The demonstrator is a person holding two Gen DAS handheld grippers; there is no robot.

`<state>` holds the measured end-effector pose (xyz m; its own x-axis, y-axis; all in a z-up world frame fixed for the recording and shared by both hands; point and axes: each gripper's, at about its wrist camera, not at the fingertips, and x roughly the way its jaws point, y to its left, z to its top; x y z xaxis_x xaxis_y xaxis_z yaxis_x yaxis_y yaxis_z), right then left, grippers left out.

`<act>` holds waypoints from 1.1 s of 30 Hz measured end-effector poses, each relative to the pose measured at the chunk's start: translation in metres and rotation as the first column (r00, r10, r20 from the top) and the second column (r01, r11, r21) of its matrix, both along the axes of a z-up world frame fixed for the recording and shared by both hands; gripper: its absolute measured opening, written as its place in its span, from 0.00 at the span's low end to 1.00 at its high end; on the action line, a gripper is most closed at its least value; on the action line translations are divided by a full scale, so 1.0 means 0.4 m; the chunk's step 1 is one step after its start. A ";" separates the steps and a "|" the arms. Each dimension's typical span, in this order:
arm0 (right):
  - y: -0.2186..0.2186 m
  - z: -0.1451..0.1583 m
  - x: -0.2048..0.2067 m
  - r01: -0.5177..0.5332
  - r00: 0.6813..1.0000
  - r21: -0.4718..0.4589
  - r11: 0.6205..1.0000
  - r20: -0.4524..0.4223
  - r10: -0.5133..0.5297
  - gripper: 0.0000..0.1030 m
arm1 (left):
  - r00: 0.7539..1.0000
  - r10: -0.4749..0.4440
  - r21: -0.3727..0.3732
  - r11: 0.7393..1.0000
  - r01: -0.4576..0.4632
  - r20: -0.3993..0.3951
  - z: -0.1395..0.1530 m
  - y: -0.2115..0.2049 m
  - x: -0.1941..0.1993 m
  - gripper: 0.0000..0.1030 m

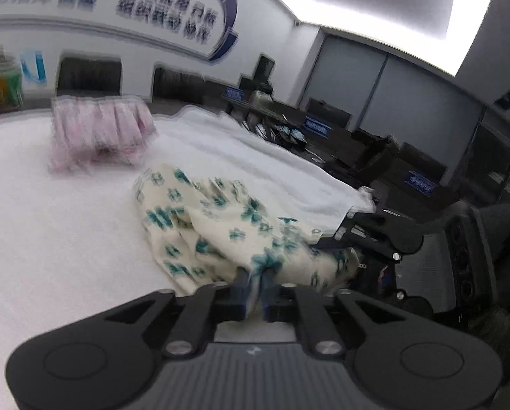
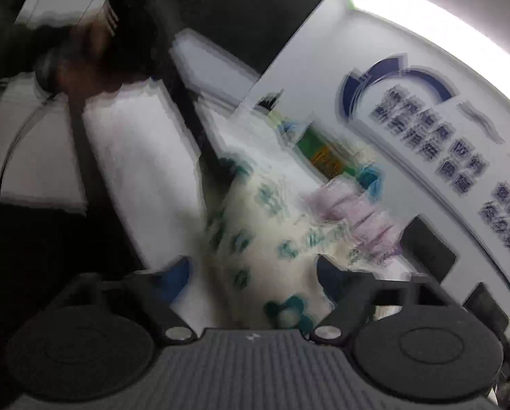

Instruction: Fold clothes

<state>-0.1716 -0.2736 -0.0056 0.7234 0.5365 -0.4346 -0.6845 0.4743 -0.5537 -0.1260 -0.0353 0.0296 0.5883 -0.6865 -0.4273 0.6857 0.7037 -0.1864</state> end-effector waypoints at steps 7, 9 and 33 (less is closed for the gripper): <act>-0.059 0.093 0.102 -0.072 0.967 0.087 0.994 -0.239 0.091 0.33 | 0.821 -0.290 0.416 0.907 0.072 0.491 0.010 -0.124 -0.090 0.87; -0.077 0.114 0.125 -0.084 0.950 0.128 0.988 -0.288 0.118 0.32 | 0.780 -0.395 0.501 0.857 0.122 0.485 -0.011 -0.167 -0.066 0.87; -0.195 0.076 0.199 0.013 0.933 0.449 0.893 -0.327 0.151 0.38 | 0.912 -0.360 -0.132 0.931 0.340 -0.197 0.000 -0.050 0.298 0.58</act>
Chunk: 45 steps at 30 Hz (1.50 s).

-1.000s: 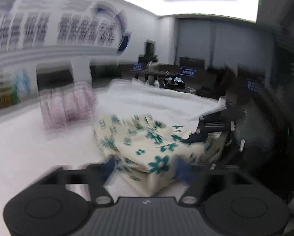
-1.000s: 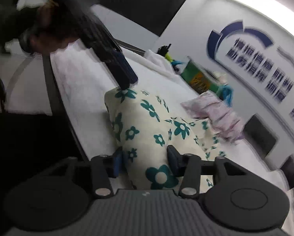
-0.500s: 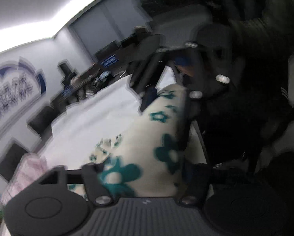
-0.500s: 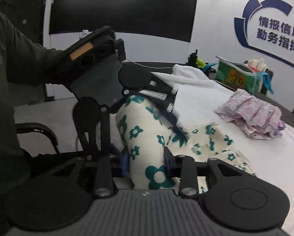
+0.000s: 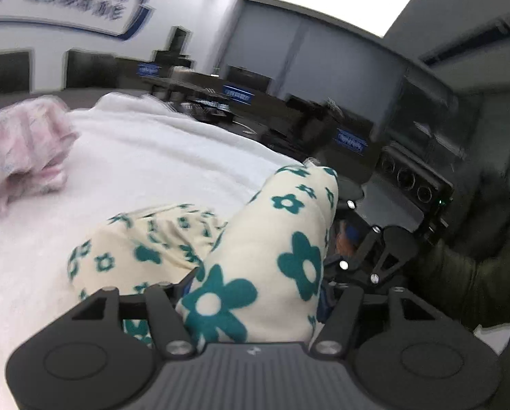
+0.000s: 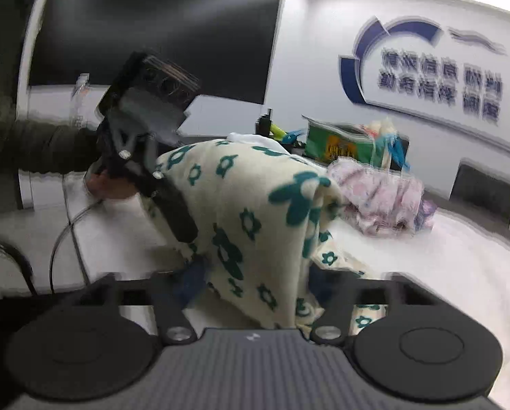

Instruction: Fold clothes

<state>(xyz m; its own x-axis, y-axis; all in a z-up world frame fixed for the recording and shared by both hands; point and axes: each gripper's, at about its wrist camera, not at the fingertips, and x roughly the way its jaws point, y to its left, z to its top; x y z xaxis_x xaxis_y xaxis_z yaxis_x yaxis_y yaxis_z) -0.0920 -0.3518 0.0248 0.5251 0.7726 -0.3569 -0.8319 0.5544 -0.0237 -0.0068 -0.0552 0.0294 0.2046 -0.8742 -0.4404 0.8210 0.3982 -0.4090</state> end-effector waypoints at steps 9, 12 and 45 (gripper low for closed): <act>-0.076 -0.010 0.046 0.072 0.940 0.272 0.960 -0.339 0.025 0.23 | 0.972 0.214 -0.061 0.973 -0.220 -0.102 -0.005 0.069 -0.032 0.68; -0.072 -0.009 0.066 0.158 0.926 0.277 0.948 -0.376 -0.045 0.23 | 0.929 0.369 -0.059 0.927 -0.370 -0.028 0.001 0.068 -0.050 0.76; -0.050 -0.057 0.155 0.659 0.669 0.166 0.734 -0.575 -0.471 0.61 | 0.762 0.569 -0.054 0.789 -0.612 -0.310 -0.061 0.082 0.121 0.32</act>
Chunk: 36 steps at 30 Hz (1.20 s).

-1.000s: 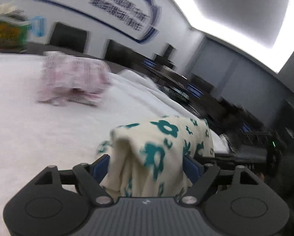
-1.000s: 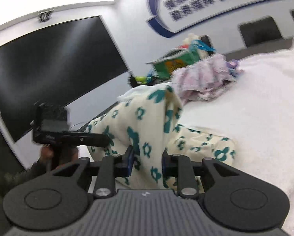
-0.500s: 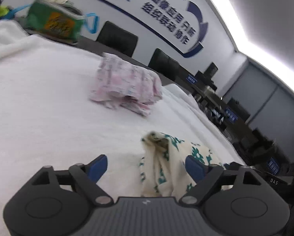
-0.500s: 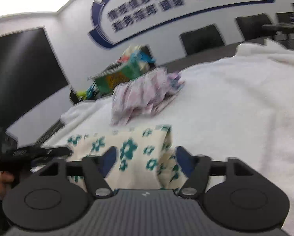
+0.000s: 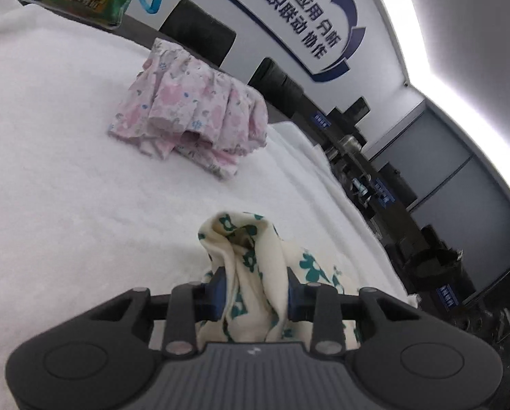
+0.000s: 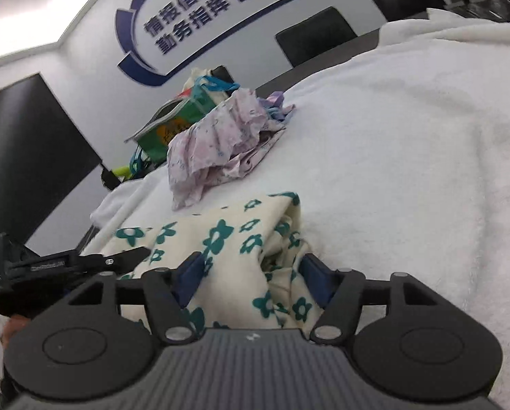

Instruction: Fold clothes

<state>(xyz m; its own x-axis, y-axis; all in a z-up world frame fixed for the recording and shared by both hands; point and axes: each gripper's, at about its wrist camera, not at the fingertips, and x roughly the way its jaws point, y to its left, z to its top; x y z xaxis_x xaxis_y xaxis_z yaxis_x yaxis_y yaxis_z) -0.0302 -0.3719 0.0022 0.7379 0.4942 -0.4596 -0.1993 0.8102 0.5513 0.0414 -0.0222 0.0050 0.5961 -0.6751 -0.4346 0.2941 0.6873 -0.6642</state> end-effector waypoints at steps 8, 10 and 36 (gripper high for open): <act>-0.042 -0.008 -0.024 0.079 0.995 0.029 0.996 -0.059 -0.077 0.79 | 0.997 0.010 -0.044 0.999 -0.014 -0.083 -0.005 0.020 0.011 0.94; -0.030 -0.014 -0.021 0.068 0.997 0.024 0.997 -0.043 -0.067 0.78 | 0.996 -0.027 -0.056 0.998 0.021 -0.091 -0.006 0.003 0.009 0.95; 0.532 0.327 0.308 -0.372 0.909 0.121 0.920 0.249 0.335 0.19 | 0.941 0.260 -0.068 0.965 -0.251 0.216 0.352 0.523 0.078 0.28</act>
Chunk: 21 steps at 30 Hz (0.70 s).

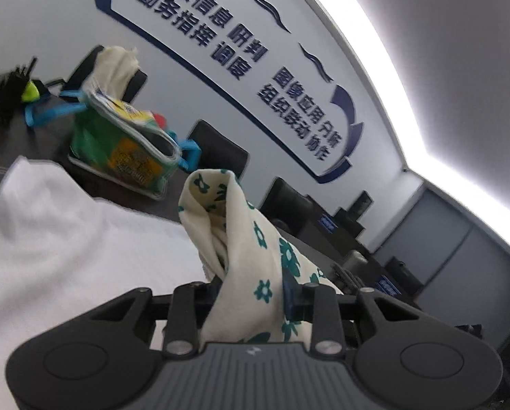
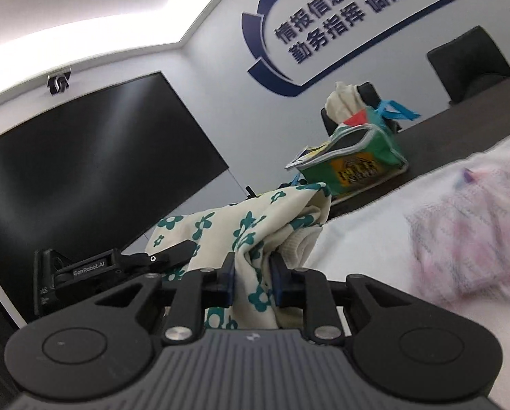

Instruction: Fold clothes

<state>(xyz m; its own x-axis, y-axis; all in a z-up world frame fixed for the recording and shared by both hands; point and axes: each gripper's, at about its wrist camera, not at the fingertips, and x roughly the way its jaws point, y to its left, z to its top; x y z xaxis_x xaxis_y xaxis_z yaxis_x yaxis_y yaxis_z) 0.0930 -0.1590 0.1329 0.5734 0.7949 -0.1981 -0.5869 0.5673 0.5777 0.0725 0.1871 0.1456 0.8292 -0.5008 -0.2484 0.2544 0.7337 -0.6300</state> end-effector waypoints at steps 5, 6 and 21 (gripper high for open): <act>0.107 -0.012 0.155 -0.002 1.000 -0.059 0.998 -0.029 0.000 0.19 | 0.999 -0.001 0.002 1.000 0.001 -0.051 -0.051 0.081 0.149 0.28; 0.122 -0.021 0.183 -0.001 0.999 -0.070 0.998 -0.038 -0.001 0.19 | 0.998 -0.001 0.006 1.000 0.001 -0.060 -0.067 0.092 0.175 0.28; 0.289 -0.265 0.298 0.088 0.994 -0.459 0.884 -0.018 -0.108 0.45 | 0.970 0.056 0.060 0.997 -0.044 -0.237 -0.331 0.168 0.319 0.41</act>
<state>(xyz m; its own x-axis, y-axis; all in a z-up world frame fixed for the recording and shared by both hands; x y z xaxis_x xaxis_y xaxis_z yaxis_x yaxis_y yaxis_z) 0.2122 -0.0435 0.0269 0.6267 0.5510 -0.5510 -0.4958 0.8275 0.2636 0.1999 0.2543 0.0130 0.7664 -0.4408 -0.4673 0.0637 0.7760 -0.6275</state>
